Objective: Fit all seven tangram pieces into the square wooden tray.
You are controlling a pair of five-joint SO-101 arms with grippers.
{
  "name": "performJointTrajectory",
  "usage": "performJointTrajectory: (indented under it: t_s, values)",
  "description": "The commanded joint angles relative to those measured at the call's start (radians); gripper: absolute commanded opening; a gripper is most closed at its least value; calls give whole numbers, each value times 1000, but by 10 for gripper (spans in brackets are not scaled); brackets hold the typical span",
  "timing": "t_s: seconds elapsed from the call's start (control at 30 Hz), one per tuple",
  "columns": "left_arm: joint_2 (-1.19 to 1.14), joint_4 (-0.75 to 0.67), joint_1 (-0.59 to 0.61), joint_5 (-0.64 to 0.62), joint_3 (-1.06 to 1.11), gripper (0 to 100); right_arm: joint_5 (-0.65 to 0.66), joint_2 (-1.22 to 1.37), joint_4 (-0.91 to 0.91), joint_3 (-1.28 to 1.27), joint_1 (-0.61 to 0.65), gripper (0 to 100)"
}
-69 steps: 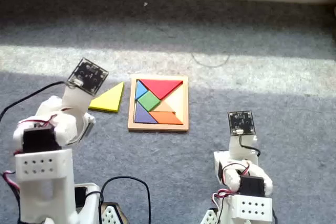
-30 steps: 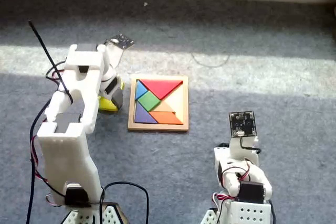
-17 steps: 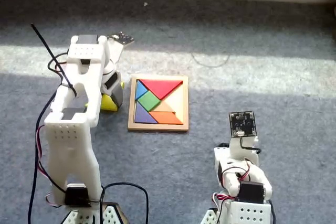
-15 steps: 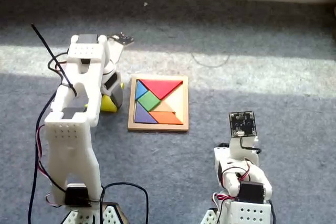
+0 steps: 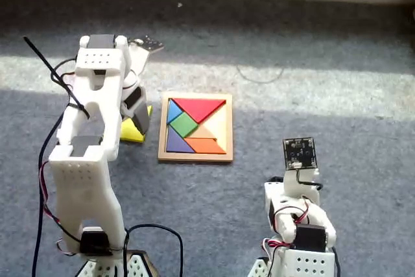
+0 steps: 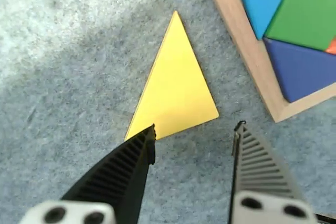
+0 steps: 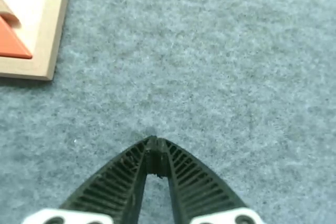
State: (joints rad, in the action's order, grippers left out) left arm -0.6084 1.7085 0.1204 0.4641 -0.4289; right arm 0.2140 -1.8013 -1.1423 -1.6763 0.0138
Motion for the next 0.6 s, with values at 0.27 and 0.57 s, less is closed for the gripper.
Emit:
performJointTrajectory:
  t_s: [0.27, 0.57]
  values:
    - [326, -101, -41, 0, 306, 215, -2, -15, -1, -28, -12, 9]
    - [398, -396, -38, 49, 598, 215, -2, -15, -1, -28, -12, 9]
